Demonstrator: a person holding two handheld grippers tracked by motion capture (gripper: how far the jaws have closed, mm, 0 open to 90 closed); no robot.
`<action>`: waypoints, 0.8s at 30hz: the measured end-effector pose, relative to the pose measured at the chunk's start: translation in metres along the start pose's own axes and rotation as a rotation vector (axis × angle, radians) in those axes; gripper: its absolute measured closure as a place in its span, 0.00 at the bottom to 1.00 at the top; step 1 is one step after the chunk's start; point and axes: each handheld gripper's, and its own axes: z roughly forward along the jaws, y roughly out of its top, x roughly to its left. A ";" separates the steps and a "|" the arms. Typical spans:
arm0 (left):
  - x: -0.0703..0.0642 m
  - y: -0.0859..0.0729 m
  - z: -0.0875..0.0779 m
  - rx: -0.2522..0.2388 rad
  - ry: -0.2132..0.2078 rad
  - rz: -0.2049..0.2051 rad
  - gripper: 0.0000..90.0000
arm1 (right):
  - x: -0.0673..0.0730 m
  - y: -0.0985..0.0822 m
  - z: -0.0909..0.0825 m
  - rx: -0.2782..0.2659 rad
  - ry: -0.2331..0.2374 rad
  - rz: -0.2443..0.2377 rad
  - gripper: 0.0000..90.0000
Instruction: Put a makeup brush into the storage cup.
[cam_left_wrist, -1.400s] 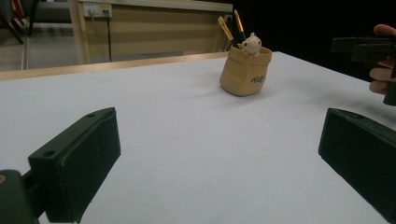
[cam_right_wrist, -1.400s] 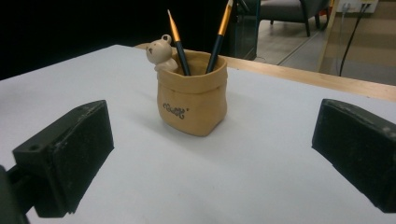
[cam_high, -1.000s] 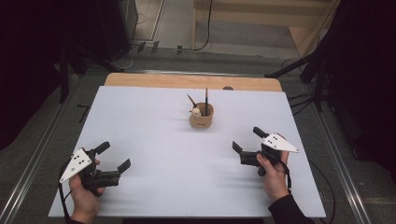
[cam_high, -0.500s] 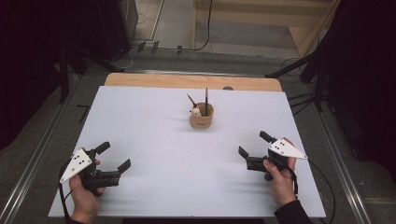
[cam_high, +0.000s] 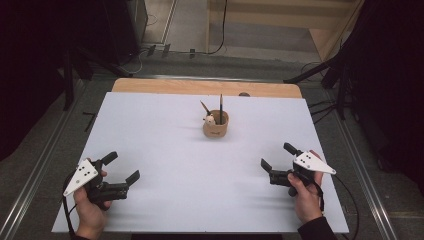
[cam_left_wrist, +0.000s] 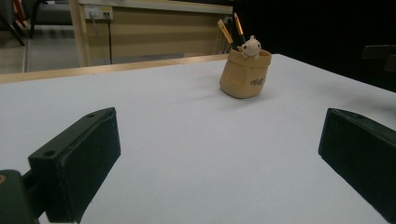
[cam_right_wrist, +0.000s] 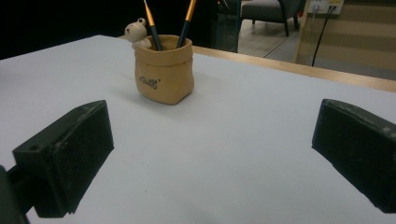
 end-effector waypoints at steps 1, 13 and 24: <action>0.000 0.000 0.000 0.000 0.000 0.000 0.00 | -0.001 0.000 -0.001 0.001 -0.003 -0.001 0.00; 0.000 0.001 -0.001 -0.007 0.002 0.001 0.00 | -0.009 -0.004 -0.018 0.003 -0.021 -0.002 0.00; 0.000 0.001 -0.001 -0.008 0.002 0.002 0.00 | -0.014 -0.008 -0.031 0.003 -0.026 0.001 0.00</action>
